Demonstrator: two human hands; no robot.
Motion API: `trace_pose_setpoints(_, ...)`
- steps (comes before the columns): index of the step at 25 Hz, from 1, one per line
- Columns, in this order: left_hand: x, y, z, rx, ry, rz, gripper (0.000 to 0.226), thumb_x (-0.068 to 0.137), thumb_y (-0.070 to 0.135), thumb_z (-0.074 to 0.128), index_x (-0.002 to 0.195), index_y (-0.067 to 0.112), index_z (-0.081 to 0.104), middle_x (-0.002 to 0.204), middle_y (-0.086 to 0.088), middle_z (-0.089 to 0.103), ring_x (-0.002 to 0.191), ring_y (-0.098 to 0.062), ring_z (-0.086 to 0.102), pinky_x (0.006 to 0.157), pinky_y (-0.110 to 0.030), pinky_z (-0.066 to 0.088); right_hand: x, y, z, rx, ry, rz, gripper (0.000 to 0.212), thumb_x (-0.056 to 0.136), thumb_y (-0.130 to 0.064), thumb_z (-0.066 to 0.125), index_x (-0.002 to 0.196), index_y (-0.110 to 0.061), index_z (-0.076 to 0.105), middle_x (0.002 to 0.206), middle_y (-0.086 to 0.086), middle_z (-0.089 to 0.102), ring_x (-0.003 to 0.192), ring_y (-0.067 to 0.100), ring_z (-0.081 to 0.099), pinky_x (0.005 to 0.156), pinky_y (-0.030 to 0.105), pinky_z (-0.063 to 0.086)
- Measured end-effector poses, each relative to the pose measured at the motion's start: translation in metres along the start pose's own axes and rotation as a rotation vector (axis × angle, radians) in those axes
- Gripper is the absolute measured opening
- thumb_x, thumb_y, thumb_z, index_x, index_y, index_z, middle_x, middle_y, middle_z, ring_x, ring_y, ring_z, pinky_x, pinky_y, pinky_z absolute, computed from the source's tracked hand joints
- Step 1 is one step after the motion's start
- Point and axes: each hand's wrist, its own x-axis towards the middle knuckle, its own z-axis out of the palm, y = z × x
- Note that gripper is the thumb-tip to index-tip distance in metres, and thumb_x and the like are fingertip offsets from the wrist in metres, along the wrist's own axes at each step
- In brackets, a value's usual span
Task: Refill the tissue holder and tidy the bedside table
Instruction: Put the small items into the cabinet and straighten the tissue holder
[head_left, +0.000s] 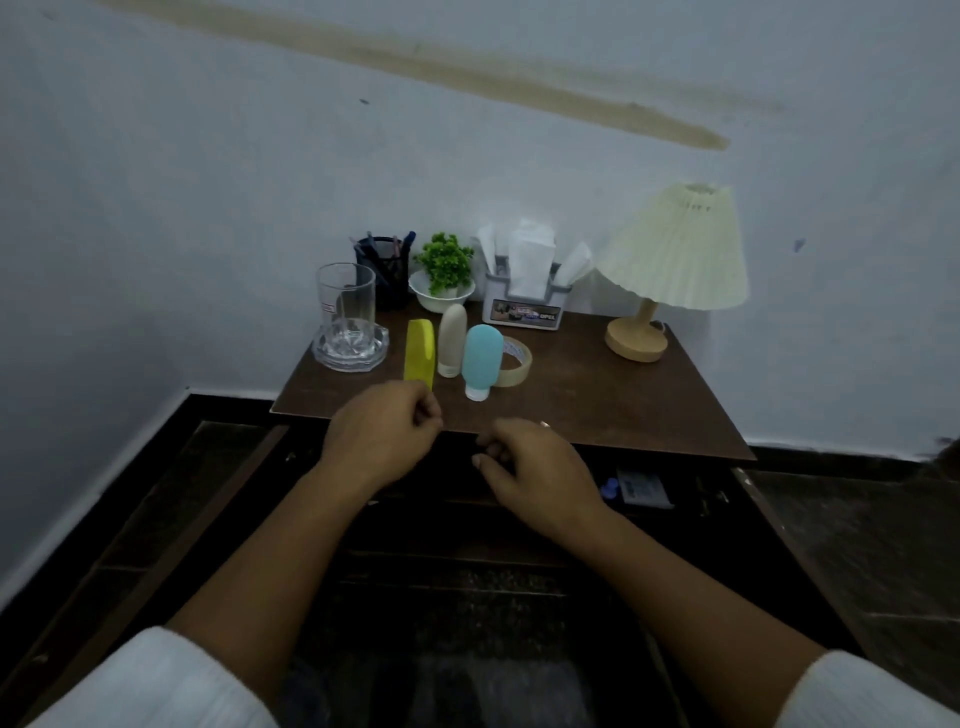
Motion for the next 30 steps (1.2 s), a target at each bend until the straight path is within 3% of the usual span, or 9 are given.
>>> trace_pose_setpoints(2, 0.002, -0.016, -0.004, 0.004, 0.108, -0.033, 0.013, 0.088, 0.027, 0.064, 0.099, 0.032, 0.069, 0.104, 0.007, 0.070, 0.103, -0.018, 0.064, 0.083, -0.040, 0.055, 0.022, -0.018, 0.010, 0.006, 0.022, -0.072, 0.018, 0.092, -0.031, 0.061, 0.107, -0.020, 0.062, 0.103, -0.002, 0.064, 0.096, 0.018, 0.060, 0.077, 0.038, 0.052)
trace_pose_setpoints(5, 0.004, -0.025, -0.002, 0.056, -0.002, -0.069, 0.044, 0.089, 0.012, 0.054, 0.130, 0.025, 0.059, 0.126, -0.004, 0.064, 0.121, -0.029, 0.052, 0.091, -0.045, 0.051, 0.052, -0.032, 0.031, -0.114, -0.052, -0.135, 0.046, 0.092, -0.028, 0.063, 0.135, -0.017, 0.052, 0.132, 0.004, 0.055, 0.115, 0.026, 0.055, 0.085, 0.044, 0.054)
trace_pose_setpoints(7, 0.005, -0.026, -0.001, 0.053, -0.037, -0.125, 0.052, 0.087, 0.010, 0.052, 0.137, 0.024, 0.052, 0.130, -0.007, 0.062, 0.124, -0.031, 0.049, 0.091, -0.045, 0.050, 0.068, -0.033, 0.040, -0.256, -0.090, -0.143, 0.054, 0.090, -0.031, 0.065, 0.139, -0.018, 0.048, 0.138, 0.006, 0.050, 0.117, 0.030, 0.055, 0.082, 0.045, 0.056)
trace_pose_setpoints(10, 0.007, -0.037, -0.002, -0.041, 0.007, -0.195, 0.040, 0.085, 0.016, 0.058, 0.124, 0.027, 0.061, 0.127, -0.002, 0.064, 0.117, -0.025, 0.057, 0.092, -0.043, 0.051, 0.073, -0.033, 0.047, -0.331, -0.076, -0.131, 0.043, 0.089, -0.035, 0.067, 0.127, -0.020, 0.055, 0.124, 0.005, 0.056, 0.109, 0.029, 0.058, 0.074, 0.042, 0.054)
trace_pose_setpoints(14, 0.003, -0.049, 0.001, -0.248, -0.086, -0.317, 0.008, 0.087, 0.028, 0.061, 0.084, 0.030, 0.068, 0.092, 0.005, 0.074, 0.085, -0.018, 0.068, 0.084, -0.040, 0.057, 0.051, -0.032, 0.043, -0.249, 0.022, -0.168, 0.018, 0.093, -0.029, 0.062, 0.108, -0.020, 0.058, 0.103, 0.001, 0.055, 0.091, 0.024, 0.058, 0.062, 0.035, 0.046)
trace_pose_setpoints(18, -0.012, -0.030, 0.014, -0.701, -0.248, -0.503, 0.024, 0.097, 0.040, 0.060, 0.097, 0.018, 0.071, 0.092, -0.003, 0.076, 0.074, -0.018, 0.066, 0.069, -0.033, 0.053, 0.001, -0.028, 0.036, -0.218, 0.057, -0.178, 0.013, 0.096, -0.028, 0.055, 0.104, -0.018, 0.059, 0.106, 0.000, 0.054, 0.083, 0.023, 0.056, 0.056, 0.035, 0.044)
trace_pose_setpoints(22, -0.024, -0.005, 0.033, -0.949, -0.346, -0.679, 0.015, 0.095, 0.025, 0.068, 0.095, 0.010, 0.071, 0.079, -0.003, 0.068, 0.069, -0.015, 0.065, 0.062, -0.029, 0.054, -0.049, -0.021, 0.028, -0.085, 0.011, -0.148, 0.018, 0.096, -0.034, 0.057, 0.107, -0.020, 0.056, 0.115, -0.005, 0.049, 0.081, 0.019, 0.055, 0.056, 0.033, 0.044)
trace_pose_setpoints(25, -0.034, 0.006, 0.056, -0.982, -0.517, -0.677, 0.010, 0.094, 0.020, 0.069, 0.099, 0.012, 0.072, 0.084, -0.004, 0.072, 0.074, -0.014, 0.068, 0.062, -0.029, 0.056, -0.072, -0.001, 0.016, 0.114, 0.000, -0.064, 0.025, 0.089, -0.042, 0.068, 0.105, -0.025, 0.059, 0.112, -0.009, 0.050, 0.085, 0.007, 0.057, 0.063, 0.022, 0.047)
trace_pose_setpoints(30, -0.051, 0.019, 0.101, -0.904, -0.732, -0.609, 0.008, 0.096, 0.013, 0.064, 0.102, 0.014, 0.070, 0.090, -0.004, 0.078, 0.074, -0.013, 0.074, 0.063, -0.030, 0.060, -0.089, 0.041, 0.029, 0.520, -0.138, 0.391, 0.016, 0.075, -0.011, 0.074, 0.081, -0.023, 0.064, 0.074, -0.004, 0.063, 0.059, 0.006, 0.057, 0.057, 0.031, 0.049)
